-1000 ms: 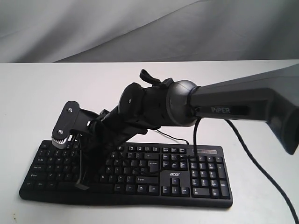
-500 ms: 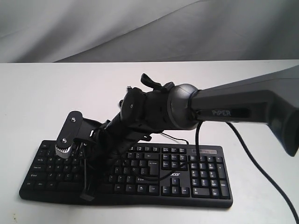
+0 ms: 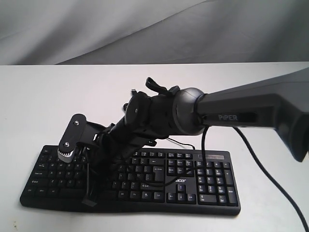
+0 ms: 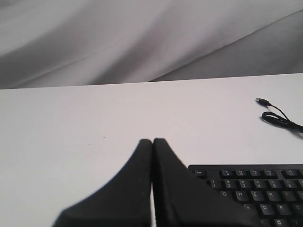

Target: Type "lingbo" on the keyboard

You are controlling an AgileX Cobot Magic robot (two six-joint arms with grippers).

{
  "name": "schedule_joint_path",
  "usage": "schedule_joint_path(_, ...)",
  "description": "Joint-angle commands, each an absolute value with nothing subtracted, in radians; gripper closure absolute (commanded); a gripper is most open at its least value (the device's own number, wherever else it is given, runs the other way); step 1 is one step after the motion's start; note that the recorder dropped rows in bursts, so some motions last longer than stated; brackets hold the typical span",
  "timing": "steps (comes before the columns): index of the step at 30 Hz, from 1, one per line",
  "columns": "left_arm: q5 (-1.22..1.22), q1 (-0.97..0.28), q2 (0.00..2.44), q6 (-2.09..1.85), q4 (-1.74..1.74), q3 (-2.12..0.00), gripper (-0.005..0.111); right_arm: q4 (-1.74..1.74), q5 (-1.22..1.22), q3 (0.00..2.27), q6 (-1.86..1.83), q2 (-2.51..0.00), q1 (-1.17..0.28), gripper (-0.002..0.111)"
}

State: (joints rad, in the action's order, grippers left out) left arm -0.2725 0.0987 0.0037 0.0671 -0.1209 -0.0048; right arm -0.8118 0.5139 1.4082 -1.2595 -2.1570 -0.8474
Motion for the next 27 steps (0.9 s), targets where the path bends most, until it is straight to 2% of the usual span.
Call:
schedule_joint_path(1, -0.266, 0.100, 0.000, 0.069, -0.117, 0.000, 0.106, -0.823, 0.509, 1.404, -1.270, -2.156, -0.848, 0.108)
schedule_joint_path(27, -0.266, 0.100, 0.000, 0.069, -0.117, 0.000, 0.106, -0.830, 0.537, 1.404, -1.284, -2.172, -0.852, 0.108)
